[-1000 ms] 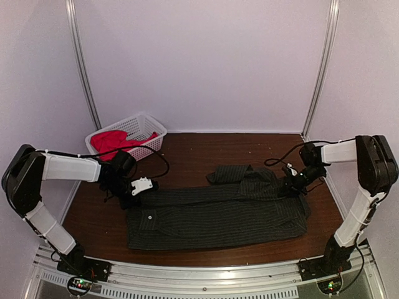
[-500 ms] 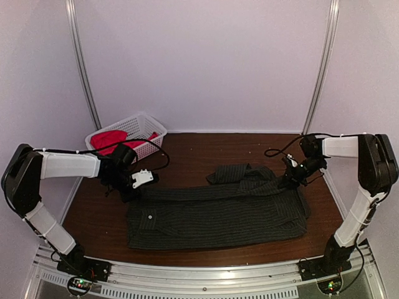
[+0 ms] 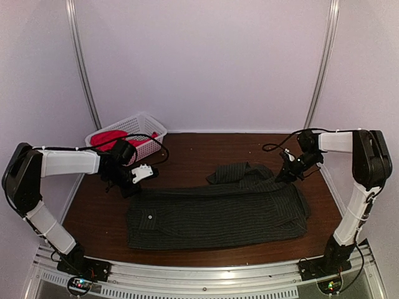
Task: Fold and stack the mixed laundry pile
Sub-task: Fold the 1/3-folded T-shirt at the center of the board, then adjust the rectangle-folded T-shirt at the center of the board.
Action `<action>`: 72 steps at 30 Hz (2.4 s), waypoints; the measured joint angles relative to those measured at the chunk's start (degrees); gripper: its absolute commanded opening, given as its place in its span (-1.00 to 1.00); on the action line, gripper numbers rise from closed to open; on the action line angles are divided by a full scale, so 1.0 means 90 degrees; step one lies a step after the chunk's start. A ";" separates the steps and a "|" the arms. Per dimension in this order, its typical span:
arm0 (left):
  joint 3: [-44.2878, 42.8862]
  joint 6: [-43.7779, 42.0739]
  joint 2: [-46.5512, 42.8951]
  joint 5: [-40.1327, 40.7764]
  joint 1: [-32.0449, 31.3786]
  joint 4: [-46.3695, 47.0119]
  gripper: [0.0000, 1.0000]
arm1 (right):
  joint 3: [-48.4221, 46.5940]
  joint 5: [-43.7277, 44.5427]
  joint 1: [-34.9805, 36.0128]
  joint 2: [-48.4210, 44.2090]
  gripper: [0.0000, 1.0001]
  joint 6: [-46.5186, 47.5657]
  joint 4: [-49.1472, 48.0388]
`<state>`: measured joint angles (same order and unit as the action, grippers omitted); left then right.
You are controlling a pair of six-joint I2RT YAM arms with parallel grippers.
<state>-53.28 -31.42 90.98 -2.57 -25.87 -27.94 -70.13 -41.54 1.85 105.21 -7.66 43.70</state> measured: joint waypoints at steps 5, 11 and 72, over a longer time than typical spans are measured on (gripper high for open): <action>-0.0002 -0.0056 0.0002 -0.0085 0.0024 -0.0029 -1.00 | 0.0070 0.0019 0.0017 0.0039 -0.92 0.0148 0.0056; 0.0000 -0.0182 -0.0010 -0.0491 0.0046 -0.0158 -0.54 | 0.0347 0.0240 0.0017 0.0024 0.14 0.0211 0.0248; -0.0692 0.0648 0.0090 -0.1234 0.0192 0.0104 -0.19 | -0.0532 0.1761 0.0262 -0.0185 -0.16 -0.0328 0.0447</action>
<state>-59.51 -25.58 91.79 -13.67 -24.14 -27.00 -74.91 -25.69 4.21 103.55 -10.61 47.72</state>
